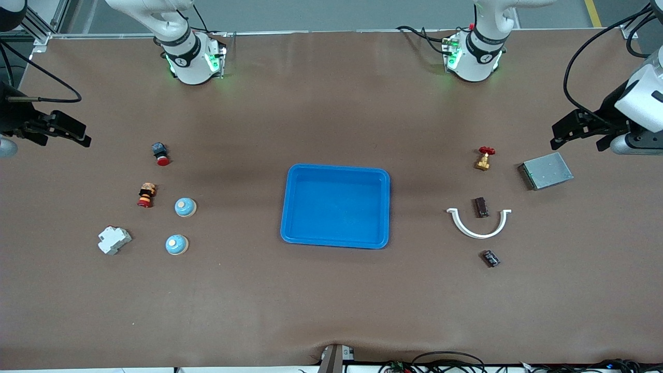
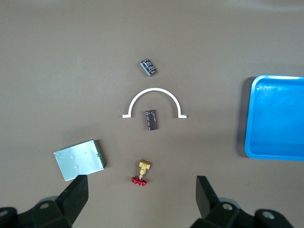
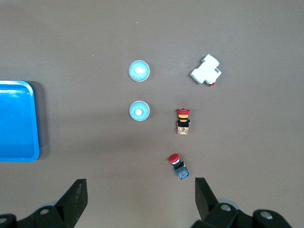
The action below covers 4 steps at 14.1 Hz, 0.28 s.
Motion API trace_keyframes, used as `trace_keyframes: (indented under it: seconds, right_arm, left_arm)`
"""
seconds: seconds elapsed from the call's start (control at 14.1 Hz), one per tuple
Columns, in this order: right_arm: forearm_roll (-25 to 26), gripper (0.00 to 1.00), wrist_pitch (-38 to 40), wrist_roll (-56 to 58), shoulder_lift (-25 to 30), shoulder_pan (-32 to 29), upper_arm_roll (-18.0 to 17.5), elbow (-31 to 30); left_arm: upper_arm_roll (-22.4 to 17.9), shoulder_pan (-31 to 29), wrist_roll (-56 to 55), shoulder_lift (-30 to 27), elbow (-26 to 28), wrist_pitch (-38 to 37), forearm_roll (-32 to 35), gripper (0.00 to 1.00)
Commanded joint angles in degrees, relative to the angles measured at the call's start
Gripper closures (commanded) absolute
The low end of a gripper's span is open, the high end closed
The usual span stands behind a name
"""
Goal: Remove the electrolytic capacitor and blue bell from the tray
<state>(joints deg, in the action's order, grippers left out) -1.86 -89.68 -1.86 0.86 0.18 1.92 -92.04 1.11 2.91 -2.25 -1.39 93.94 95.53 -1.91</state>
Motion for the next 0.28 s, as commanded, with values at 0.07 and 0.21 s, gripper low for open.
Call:
trace_keyframes:
  seconds: [0.07, 0.21]
  right_arm:
    - [0.01, 0.00, 0.21, -0.42, 0.98, -0.09, -0.51, 0.02]
    - [-0.08, 0.00, 0.30, -0.51, 0.98, -0.09, -0.60, 0.02]
  left_arm:
    - [0.21, -0.71, 0.58, 0.95, -1.04, -0.78, 0.07, 0.00]
    - [0.21, -0.89, 0.49, 0.95, -1.12, -0.43, 0.07, 0.00]
